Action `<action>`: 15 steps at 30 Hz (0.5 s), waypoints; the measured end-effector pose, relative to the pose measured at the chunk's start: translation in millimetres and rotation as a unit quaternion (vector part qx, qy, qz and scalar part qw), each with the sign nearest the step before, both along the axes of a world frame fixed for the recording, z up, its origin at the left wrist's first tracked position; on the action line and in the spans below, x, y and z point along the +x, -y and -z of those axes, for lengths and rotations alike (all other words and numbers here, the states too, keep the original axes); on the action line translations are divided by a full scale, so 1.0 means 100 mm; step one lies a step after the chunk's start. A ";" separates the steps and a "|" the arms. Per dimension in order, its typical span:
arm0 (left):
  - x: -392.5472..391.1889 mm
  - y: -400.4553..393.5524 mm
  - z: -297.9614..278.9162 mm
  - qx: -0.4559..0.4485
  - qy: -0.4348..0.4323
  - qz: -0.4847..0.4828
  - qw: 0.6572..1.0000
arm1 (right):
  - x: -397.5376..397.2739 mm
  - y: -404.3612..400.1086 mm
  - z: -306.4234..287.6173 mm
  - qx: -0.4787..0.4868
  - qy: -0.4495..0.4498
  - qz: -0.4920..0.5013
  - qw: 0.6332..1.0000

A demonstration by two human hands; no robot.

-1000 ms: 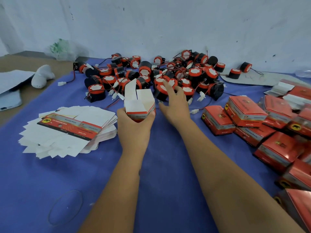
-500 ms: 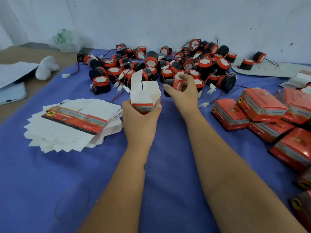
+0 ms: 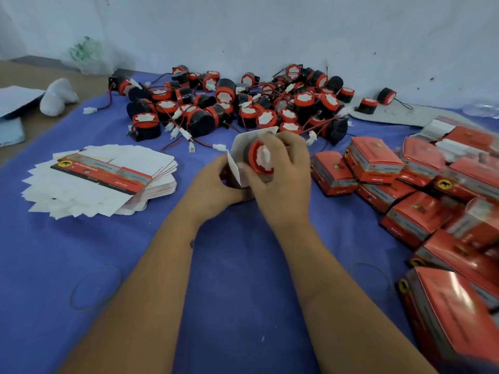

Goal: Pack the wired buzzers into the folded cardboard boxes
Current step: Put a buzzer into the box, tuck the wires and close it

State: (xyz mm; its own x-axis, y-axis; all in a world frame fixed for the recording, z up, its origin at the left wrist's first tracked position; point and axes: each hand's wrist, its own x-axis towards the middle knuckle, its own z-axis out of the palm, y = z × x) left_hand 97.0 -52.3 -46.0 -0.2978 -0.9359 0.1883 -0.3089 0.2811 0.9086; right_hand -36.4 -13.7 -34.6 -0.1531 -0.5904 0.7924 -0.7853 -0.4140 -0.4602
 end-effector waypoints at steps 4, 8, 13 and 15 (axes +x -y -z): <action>0.01 0.02 0.00 0.013 -0.011 0.011 1.000 | -0.01 0.00 0.03 0.068 -0.020 -0.051 0.996; 0.01 0.06 0.02 0.014 -0.014 -0.005 1.000 | 0.02 -0.02 0.02 0.090 -0.041 -0.075 0.992; 0.03 0.07 0.03 0.034 -0.033 0.006 0.999 | -0.02 0.01 0.01 0.078 -0.087 -0.022 0.993; 0.03 0.07 0.03 0.030 -0.036 0.002 0.999 | -0.03 0.03 0.04 0.107 -0.103 -0.018 0.989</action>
State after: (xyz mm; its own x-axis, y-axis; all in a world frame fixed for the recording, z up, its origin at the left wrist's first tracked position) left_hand 100.0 -59.4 -49.5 -0.2893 -0.9449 0.1532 -0.2402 0.2266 0.9439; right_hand -39.9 -16.4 -39.1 0.0228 -0.7499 0.6612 -0.8586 -0.3535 -0.3713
